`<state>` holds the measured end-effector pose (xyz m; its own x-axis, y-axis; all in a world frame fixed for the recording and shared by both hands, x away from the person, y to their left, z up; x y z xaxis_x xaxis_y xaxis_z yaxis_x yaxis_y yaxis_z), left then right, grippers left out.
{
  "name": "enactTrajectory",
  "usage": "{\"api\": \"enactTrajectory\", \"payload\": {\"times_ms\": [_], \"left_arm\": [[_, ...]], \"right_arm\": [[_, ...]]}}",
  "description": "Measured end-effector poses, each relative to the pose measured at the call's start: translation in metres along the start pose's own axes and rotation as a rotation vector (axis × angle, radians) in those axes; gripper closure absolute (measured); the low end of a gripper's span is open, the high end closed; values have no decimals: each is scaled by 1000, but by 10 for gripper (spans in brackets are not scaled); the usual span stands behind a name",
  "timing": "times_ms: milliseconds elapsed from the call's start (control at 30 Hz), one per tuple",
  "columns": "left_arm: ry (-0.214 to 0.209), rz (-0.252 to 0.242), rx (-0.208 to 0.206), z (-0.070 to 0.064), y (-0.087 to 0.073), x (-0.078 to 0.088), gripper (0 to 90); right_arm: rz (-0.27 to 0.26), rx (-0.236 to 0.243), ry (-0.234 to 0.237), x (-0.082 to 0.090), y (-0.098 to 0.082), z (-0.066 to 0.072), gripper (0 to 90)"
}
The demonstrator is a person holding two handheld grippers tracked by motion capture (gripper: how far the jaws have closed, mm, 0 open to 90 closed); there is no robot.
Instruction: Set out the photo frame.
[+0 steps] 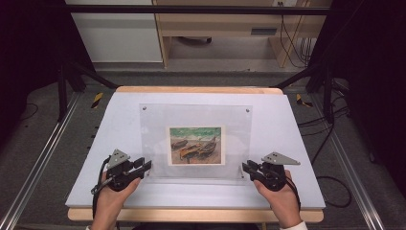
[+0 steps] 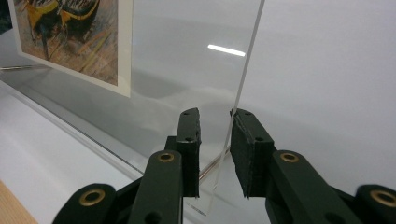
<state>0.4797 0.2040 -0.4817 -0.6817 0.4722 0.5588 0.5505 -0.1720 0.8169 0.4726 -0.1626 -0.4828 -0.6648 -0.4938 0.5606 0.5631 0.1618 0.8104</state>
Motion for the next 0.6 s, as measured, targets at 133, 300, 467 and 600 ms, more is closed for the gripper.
{"api": "enactTrajectory", "payload": {"times_ms": [133,300,467,600], "left_arm": [[-2,3,-1,0,-1,1,658],[-4,7,-7,0,-2,2,664],[-4,11,-9,-1,-4,3,664],[-5,16,-15,-2,-5,4,666]], "right_arm": [[2,4,0,1,-1,0,741],[3,-1,1,2,-3,1,746],[3,5,2,3,-4,1,748],[5,7,4,3,-5,2,749]]}}
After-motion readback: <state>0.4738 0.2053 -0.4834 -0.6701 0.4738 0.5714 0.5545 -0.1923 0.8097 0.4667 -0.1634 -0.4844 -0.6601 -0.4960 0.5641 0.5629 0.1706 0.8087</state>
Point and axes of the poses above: each handheld gripper's, and its own axes: x roughly backward along the jaws, y roughly out of its top, z roughly to its left, the point moved 8 cm from there along -x, roughly forward along the jaws, and after that the axes turned 2 degrees about z, right-handed, at the moved point
